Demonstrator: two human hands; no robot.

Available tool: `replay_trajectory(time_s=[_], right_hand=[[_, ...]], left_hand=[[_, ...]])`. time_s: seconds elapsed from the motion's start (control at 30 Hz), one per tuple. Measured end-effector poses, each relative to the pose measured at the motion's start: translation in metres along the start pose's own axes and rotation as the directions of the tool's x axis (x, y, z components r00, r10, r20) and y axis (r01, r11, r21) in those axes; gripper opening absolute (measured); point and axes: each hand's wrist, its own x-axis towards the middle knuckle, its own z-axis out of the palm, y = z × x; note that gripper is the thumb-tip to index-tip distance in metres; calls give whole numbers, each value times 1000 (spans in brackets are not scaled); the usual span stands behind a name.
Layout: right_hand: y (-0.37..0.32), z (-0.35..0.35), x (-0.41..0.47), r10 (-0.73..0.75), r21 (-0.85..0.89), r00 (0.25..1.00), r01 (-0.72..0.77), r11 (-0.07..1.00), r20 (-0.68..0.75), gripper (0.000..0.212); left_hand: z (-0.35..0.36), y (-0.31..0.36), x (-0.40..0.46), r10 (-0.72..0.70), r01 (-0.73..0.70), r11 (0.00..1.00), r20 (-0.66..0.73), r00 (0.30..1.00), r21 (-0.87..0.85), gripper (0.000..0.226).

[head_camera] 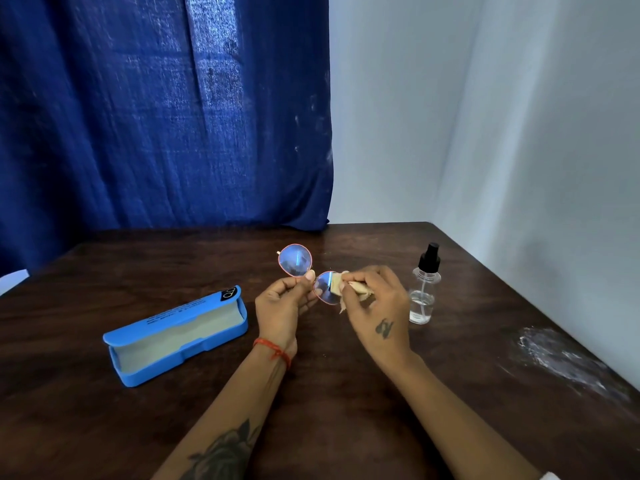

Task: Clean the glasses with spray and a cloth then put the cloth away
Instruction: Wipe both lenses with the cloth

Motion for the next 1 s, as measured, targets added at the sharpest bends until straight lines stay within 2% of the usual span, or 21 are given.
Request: replay_trajectory(time_s=[0.1, 0.17, 0.27, 0.4, 0.5, 0.6, 0.73, 0.9, 1.0], right_hand=[[-2, 4, -7, -155, -47, 982, 161, 986, 111, 21], [-3, 7, -12, -257, -50, 939, 275, 960, 228, 24], [-1, 7, -12, -319, -52, 887, 356, 933, 334, 25], [2, 0, -6, -216, -64, 931, 244, 968, 293, 20], [4, -7, 2, -78, -30, 987, 83, 996, 140, 20], [1, -13, 13, 48, 121, 998, -43, 992, -41, 28], [-6, -9, 27, -75, 65, 995, 79, 995, -62, 31], [-14, 9, 32, -286, -96, 951, 298, 950, 119, 34], [-13, 13, 24, -365, -97, 908, 390, 916, 205, 34]], left_hand=[[2, -1, -1, -17, 17, 999, -2, 1000, 31, 8], [1, -2, -1, -12, 14, 998, -20, 1000, 59, 10], [-1, -2, -1, -5, 8, 992, -24, 1000, 129, 10], [2, -4, 0, 22, -19, 987, -16, 1000, 159, 11], [2, -3, 1, 79, -71, 975, -30, 996, 209, 14], [1, -1, -1, 147, -142, 944, 6, 989, 299, 3], [1, 0, -6, 237, -245, 864, 75, 969, 439, 7], [3, 0, -9, 217, -283, 827, 188, 958, 486, 9], [2, -1, -8, 189, -268, 845, 210, 959, 463, 18]])
